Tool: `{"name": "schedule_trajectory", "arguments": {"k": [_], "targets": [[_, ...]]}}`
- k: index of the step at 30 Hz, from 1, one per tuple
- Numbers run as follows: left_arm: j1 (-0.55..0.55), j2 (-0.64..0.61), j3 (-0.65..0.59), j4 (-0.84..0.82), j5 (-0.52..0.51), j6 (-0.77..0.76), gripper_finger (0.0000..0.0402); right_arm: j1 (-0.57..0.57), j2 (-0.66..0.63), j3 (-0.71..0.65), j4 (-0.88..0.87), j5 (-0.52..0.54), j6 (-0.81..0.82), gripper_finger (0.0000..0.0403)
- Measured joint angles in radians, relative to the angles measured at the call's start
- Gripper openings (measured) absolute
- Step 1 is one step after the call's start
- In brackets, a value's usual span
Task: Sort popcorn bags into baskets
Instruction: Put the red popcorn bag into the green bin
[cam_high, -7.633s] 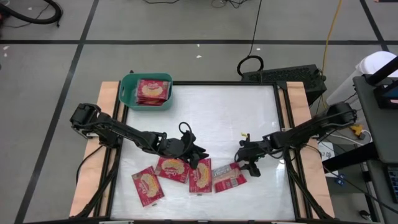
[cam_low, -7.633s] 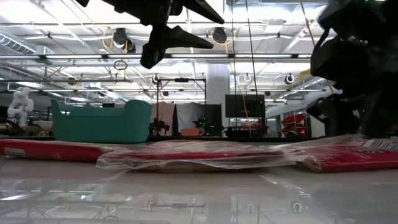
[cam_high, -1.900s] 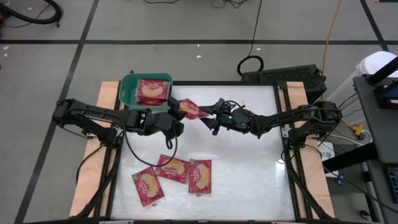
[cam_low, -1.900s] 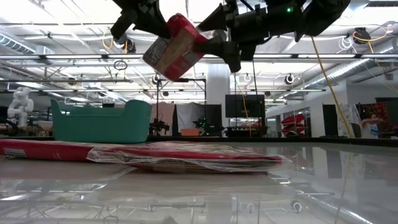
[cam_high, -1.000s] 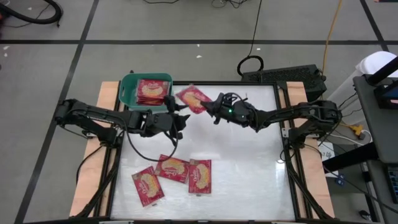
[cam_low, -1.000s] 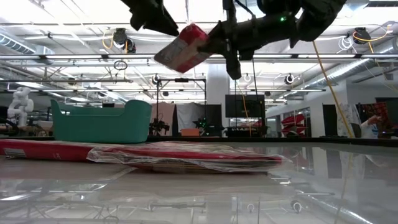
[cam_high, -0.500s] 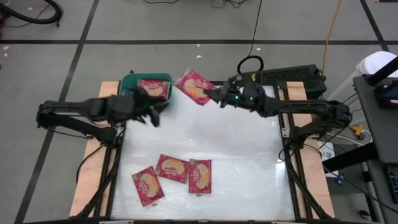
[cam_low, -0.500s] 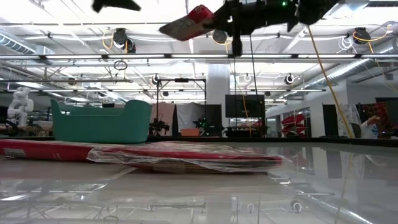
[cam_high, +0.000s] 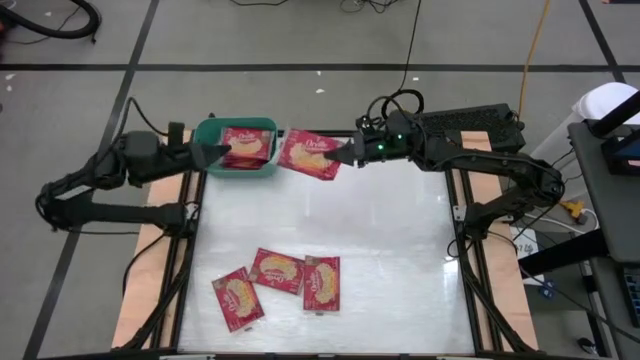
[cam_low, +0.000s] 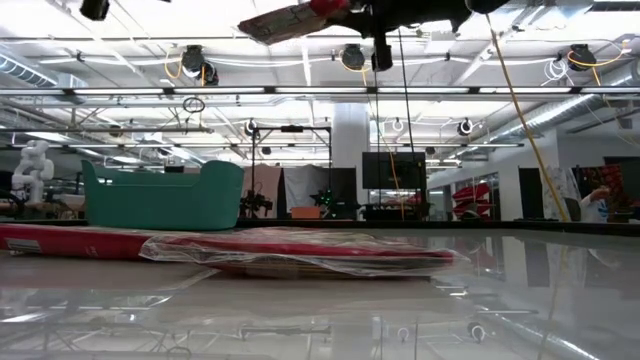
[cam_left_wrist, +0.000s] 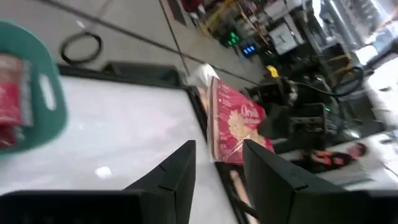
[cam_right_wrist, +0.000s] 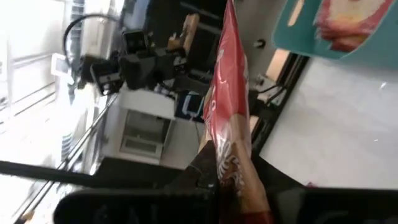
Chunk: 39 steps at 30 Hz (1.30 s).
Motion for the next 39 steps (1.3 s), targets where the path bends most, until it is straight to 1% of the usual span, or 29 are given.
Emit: {"name": "schedule_trajectory", "arguments": {"k": [2, 5, 10, 12, 14, 15, 19, 24, 26, 28, 30, 36, 39], "targets": [[0.051, 0.006, 0.000, 0.013, 0.104, -0.002, 0.0147, -0.003, 0.000, 0.000, 0.006, -0.046, -0.010, 0.0009], [0.115, 0.048, 0.000, 0.021, 0.279, 0.006, 0.0179, -0.002, 0.010, 0.000, 0.024, -0.100, -0.031, 0.0009], [0.177, 0.164, -0.001, 0.027, 0.496, 0.083, 0.0247, 0.003, 0.015, 0.000, 0.047, -0.164, -0.075, 0.0009], [0.198, 0.214, -0.001, 0.081, 0.609, 0.127, 0.0267, 0.009, 0.016, 0.000, 0.045, -0.179, -0.098, 0.0009], [0.211, 0.263, -0.001, 0.144, 0.703, 0.150, 0.0278, 0.021, 0.016, 0.000, 0.044, -0.180, -0.133, 0.0009], [0.216, 0.289, -0.001, 0.175, 0.728, 0.156, 0.0280, 0.027, 0.016, 0.000, 0.044, -0.182, -0.151, 0.0009], [0.234, 0.369, -0.001, 0.303, 0.771, 0.160, 0.0282, 0.046, 0.016, 0.000, 0.044, -0.180, -0.182, 0.0009], [0.240, 0.427, -0.001, 0.406, 0.794, 0.170, 0.0281, 0.063, 0.016, 0.000, 0.044, -0.120, -0.205, 0.0009], [0.240, 0.434, -0.001, 0.431, 0.825, 0.175, 0.0267, 0.066, 0.016, 0.000, 0.044, -0.096, -0.210, 0.0009], [0.240, 0.436, -0.001, 0.449, 0.840, 0.179, 0.0241, 0.066, 0.016, 0.000, 0.044, -0.075, -0.211, 0.0009], [0.240, 0.436, -0.001, 0.445, 0.842, 0.193, 0.0206, 0.063, 0.016, 0.000, 0.045, -0.067, -0.221, 0.0009], [0.252, 0.436, -0.001, 0.438, 0.866, 0.249, 0.0080, 0.053, 0.016, 0.000, 0.045, -0.048, -0.240, 0.0009], [0.264, 0.436, -0.001, 0.440, 0.868, 0.284, 0.0024, 0.053, 0.016, 0.000, 0.050, -0.006, -0.244, 0.0025]]}}
